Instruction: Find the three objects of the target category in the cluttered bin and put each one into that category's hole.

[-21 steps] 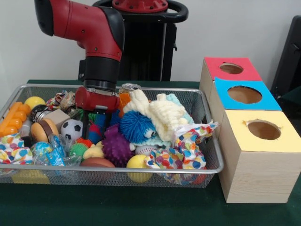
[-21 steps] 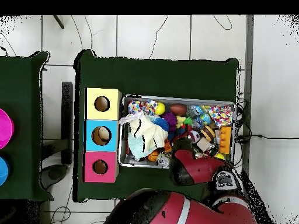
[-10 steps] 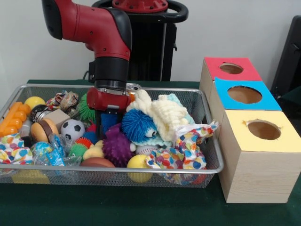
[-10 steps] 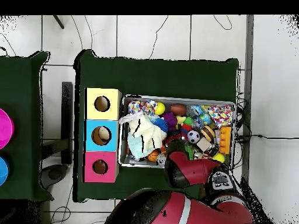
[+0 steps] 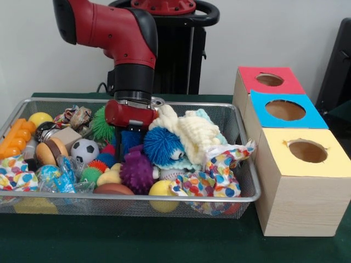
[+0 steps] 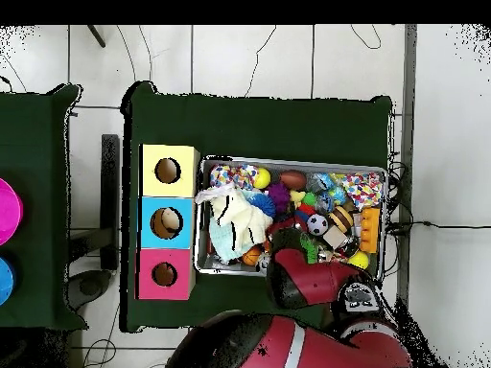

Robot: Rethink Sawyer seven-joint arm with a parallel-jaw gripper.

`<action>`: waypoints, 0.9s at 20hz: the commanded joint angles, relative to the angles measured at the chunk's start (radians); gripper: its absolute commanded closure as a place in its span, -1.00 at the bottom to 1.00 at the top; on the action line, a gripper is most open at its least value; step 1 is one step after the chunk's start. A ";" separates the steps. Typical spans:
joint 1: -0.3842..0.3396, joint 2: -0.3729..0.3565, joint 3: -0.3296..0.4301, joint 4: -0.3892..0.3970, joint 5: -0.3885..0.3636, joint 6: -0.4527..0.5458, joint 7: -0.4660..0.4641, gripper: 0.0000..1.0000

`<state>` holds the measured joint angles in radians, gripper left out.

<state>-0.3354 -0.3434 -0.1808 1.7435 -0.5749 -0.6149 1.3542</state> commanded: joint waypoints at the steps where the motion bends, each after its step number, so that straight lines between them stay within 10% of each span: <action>1: 0.033 0.029 0.024 -0.025 0.087 -0.083 0.154 -1.00; 18: 0.149 0.119 -0.184 -0.128 0.193 0.000 0.043 -1.00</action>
<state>-0.2237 -0.2819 -0.3382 1.7331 -0.4595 -0.6154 1.3543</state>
